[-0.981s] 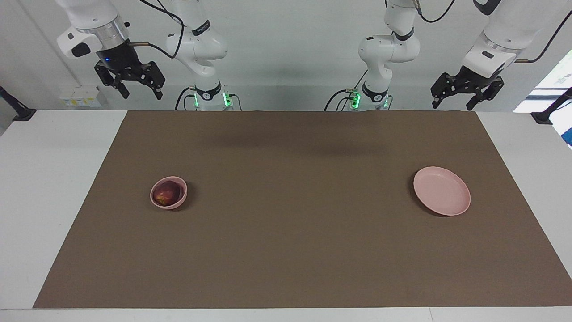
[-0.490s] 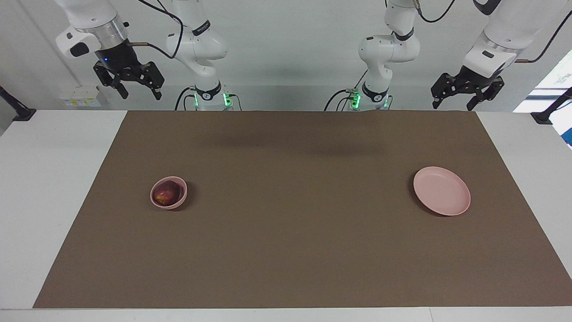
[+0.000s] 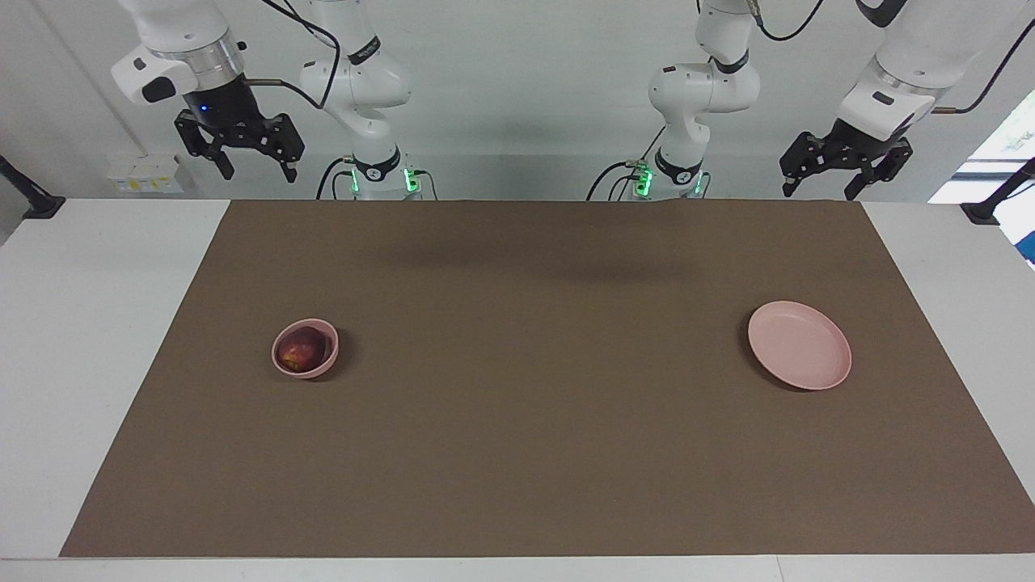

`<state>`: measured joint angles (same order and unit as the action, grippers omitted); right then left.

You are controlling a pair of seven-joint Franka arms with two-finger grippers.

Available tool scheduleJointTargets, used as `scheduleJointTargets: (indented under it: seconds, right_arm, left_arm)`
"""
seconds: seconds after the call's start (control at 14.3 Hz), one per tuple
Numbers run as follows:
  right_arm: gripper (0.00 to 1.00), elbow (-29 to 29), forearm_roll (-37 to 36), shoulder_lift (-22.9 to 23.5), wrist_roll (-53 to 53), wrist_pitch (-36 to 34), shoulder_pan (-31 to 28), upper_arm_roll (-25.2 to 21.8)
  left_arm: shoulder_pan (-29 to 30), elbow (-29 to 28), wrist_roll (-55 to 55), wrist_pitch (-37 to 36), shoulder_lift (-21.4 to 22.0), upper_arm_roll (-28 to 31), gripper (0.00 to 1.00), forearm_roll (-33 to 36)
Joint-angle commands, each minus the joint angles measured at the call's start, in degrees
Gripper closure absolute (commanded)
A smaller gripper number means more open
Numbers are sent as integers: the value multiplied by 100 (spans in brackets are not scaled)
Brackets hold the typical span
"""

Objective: Move apple from plate to bowl

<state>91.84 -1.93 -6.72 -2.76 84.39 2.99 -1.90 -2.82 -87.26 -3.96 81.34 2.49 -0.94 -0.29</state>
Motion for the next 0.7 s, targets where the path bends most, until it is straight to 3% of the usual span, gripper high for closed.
scheduleJointTargets:
  seconds: [0.0, 0.63]
  right_arm:
    - [0, -174, -97, 66, 30, 25, 105, -152]
    - [0, -184, 255, 22, 21, 16, -229, -100]
  left_arm:
    - [-26, -107, 0, 93, 94, 41, 0, 29]
    - [-26, -116, 0, 110, 94, 41, 0, 29]
